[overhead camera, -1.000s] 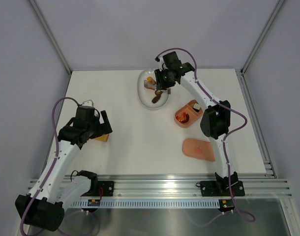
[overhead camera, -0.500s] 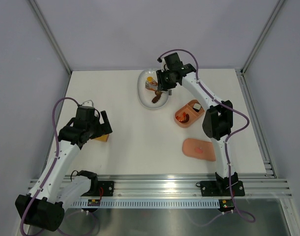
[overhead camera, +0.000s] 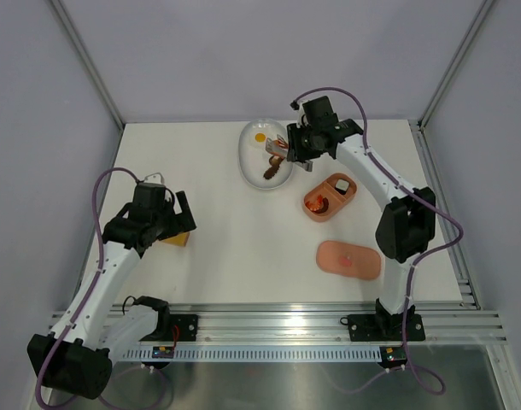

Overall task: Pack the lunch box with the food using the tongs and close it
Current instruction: Pick up the fake food from the plate, then place the fake food in the packing box.

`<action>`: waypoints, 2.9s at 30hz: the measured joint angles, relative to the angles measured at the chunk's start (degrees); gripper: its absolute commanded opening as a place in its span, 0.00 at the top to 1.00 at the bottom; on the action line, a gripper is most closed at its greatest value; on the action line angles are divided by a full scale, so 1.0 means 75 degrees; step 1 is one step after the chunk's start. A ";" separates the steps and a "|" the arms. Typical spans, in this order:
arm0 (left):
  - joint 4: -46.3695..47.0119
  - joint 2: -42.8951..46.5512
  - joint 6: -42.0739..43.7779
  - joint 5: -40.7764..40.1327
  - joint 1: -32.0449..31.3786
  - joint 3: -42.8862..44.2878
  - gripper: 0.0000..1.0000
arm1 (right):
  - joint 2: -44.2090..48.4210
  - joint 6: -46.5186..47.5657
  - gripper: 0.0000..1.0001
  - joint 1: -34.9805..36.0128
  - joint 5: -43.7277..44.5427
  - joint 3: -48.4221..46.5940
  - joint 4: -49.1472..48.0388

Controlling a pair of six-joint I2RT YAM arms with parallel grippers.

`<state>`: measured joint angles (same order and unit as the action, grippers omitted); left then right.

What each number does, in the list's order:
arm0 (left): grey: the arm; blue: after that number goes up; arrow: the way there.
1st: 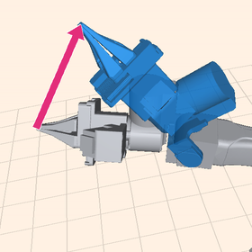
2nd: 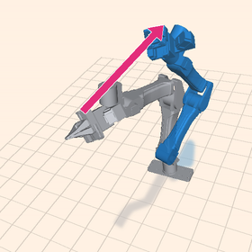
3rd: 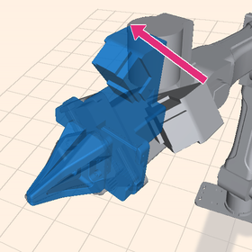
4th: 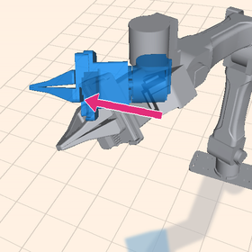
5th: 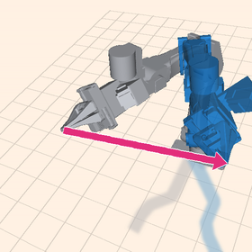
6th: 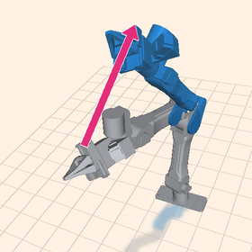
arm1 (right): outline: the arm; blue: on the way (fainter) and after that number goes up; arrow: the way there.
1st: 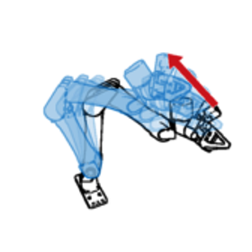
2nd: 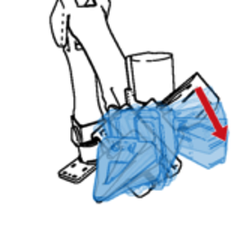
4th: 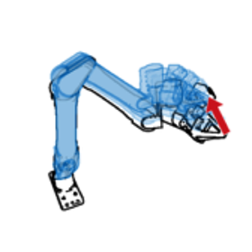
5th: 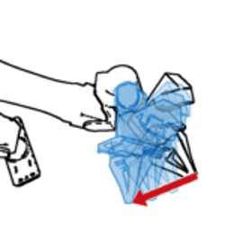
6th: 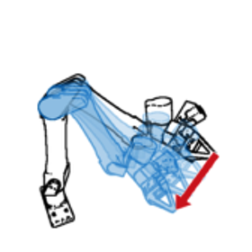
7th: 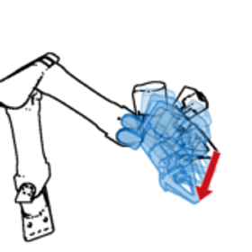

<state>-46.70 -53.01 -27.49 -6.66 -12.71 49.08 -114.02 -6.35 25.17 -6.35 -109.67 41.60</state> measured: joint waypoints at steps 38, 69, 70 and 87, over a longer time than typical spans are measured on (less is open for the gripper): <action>0.0245 -0.0414 0.0061 0.0233 -0.0070 0.0000 0.01 | 0.5056 -0.0729 0.77 -0.0525 0.1594 0.5659 -0.0163; 0.0361 -0.0662 -0.0003 0.0230 -0.0391 0.0003 0.01 | 0.5377 -0.0871 0.40 -0.0560 0.1670 0.6327 0.0032; 0.0361 -0.0662 -0.0006 0.0233 -0.0399 0.0003 0.01 | 0.5400 -0.0868 0.42 -0.0560 0.1673 0.6318 0.0035; 0.0388 -0.0752 -0.0035 0.0227 -0.0522 0.0003 0.01 | 0.5511 -0.1040 0.78 -0.0595 0.2276 0.6199 0.0032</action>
<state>-43.79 -58.65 -27.75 -4.95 -16.62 49.10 -72.69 -14.15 20.71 10.72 -63.18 41.85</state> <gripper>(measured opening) 0.988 0.326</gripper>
